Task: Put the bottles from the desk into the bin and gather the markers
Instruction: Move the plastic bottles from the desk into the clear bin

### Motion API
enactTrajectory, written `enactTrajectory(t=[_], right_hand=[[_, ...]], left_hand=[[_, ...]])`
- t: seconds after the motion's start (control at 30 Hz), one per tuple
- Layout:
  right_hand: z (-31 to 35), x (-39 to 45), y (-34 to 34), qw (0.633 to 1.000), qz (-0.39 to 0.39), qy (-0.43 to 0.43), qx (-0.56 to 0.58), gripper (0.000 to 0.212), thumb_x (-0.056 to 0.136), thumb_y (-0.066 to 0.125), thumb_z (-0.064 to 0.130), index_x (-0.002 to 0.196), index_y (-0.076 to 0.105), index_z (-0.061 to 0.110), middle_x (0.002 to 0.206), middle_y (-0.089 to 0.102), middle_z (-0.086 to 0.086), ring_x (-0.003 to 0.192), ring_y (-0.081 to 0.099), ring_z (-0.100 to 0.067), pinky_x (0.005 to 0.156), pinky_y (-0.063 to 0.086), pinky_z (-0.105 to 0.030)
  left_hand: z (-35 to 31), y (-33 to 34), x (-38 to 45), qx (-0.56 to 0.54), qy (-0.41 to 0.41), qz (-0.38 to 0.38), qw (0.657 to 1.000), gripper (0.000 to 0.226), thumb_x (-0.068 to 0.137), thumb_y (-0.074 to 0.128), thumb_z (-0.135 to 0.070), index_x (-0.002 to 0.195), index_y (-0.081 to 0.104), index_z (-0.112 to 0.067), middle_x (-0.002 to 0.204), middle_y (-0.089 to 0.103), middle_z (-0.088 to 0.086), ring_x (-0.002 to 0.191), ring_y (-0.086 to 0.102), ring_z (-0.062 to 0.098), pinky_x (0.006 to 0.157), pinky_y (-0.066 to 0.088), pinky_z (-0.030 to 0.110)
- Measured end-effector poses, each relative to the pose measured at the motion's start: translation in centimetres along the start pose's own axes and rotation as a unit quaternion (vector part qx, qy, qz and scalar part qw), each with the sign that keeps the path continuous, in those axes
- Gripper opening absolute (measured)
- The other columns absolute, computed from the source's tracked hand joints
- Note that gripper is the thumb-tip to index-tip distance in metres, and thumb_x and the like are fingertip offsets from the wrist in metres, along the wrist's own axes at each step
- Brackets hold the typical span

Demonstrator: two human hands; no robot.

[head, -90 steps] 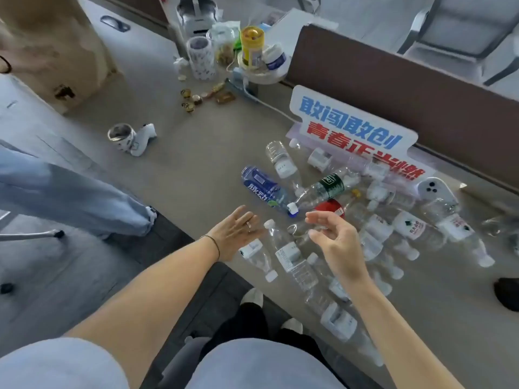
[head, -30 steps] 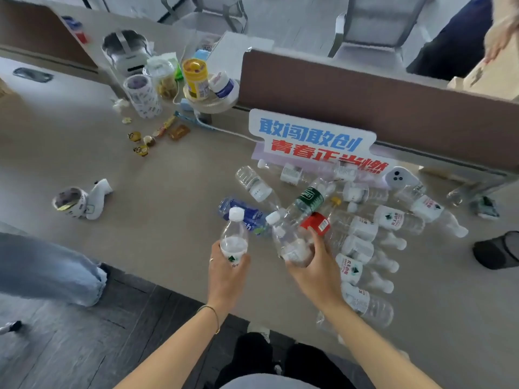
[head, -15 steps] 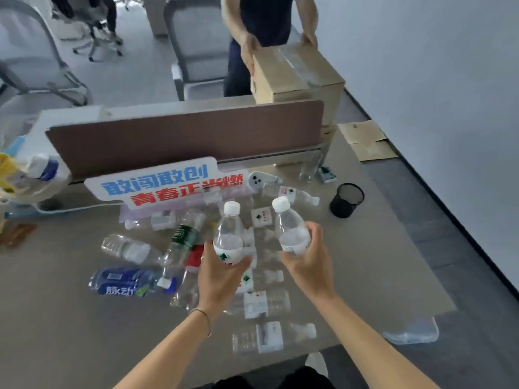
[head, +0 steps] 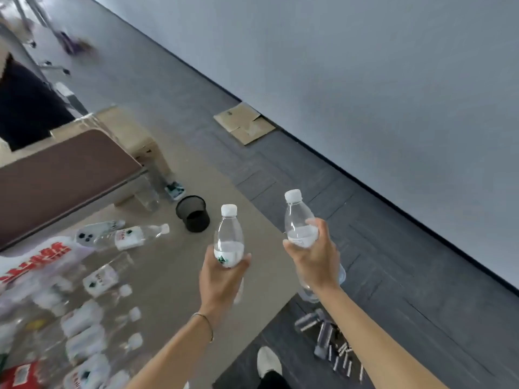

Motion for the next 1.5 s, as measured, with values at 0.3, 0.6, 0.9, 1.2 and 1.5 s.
enactTrajectory(t=[0.3,0.6,0.9,1.2,1.5], right_hand=[[-8.7,6.7,-4.8,0.982,-0.063,0.180,-0.001,0.045,0.080,0.080,0.035,0.114,0.051,0.029,0.085,0.063,0.016,0.075,0.059,0.002,0.061,0.042,-0.028],[-21.5,13.5,-5.5,0.953,-0.007,0.303,0.025,0.047,0.082,0.071,0.024,0.124,0.049,0.024,0.096,0.065,0.006,0.084,0.064,-0.013,0.068,0.051,-0.034],[-30.8,20.9,-1.8,0.941,0.009,0.337,0.019,0.063,0.087,0.065,0.027,0.146,0.044,0.017,0.124,0.063,-0.006,0.102,0.063,-0.024,0.073,0.044,-0.034],[-34.3,20.8,-1.9,0.932,0.029,0.360,0.027,0.040,0.096,0.057,0.021,0.135,0.053,0.029,0.115,0.064,0.006,0.093,0.065,-0.014,0.076,0.055,-0.039],[-33.5,20.9,-2.7,0.940,0.036,0.337,0.030,0.035,0.096,0.057,0.019,0.130,0.059,0.028,0.109,0.064,0.010,0.098,0.064,-0.012,0.083,0.054,-0.039]], left_hand=[[-2.6,12.5,3.5,0.022,-0.051,0.163,0.985,0.027,0.077,0.087,-0.034,0.092,0.066,-0.025,0.082,0.072,-0.005,0.076,0.069,0.017,0.066,0.053,0.030],[-5.0,25.4,11.0,0.118,-0.022,0.226,0.967,0.040,0.082,0.078,-0.057,0.102,0.060,-0.028,0.093,0.071,-0.005,0.083,0.070,0.014,0.069,0.057,0.032],[-1.1,35.1,17.6,0.210,-0.091,0.215,0.949,0.046,0.086,0.072,-0.046,0.118,0.053,-0.021,0.097,0.064,-0.004,0.084,0.063,0.013,0.066,0.049,0.033],[3.9,39.9,20.0,0.235,-0.203,0.232,0.922,0.067,0.089,0.070,-0.030,0.143,0.035,-0.009,0.117,0.059,0.011,0.087,0.065,0.023,0.068,0.060,0.039],[4.6,41.4,18.9,0.251,-0.187,0.253,0.916,0.071,0.096,0.060,-0.019,0.158,0.026,-0.015,0.106,0.059,0.004,0.074,0.055,0.014,0.071,0.046,0.034]])
Point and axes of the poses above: each hand's wrist, its own x-axis towards the middle knuckle, its own y-axis out of the palm, z = x × y, the point moved 1 cm from there along x, towards the middle knuckle
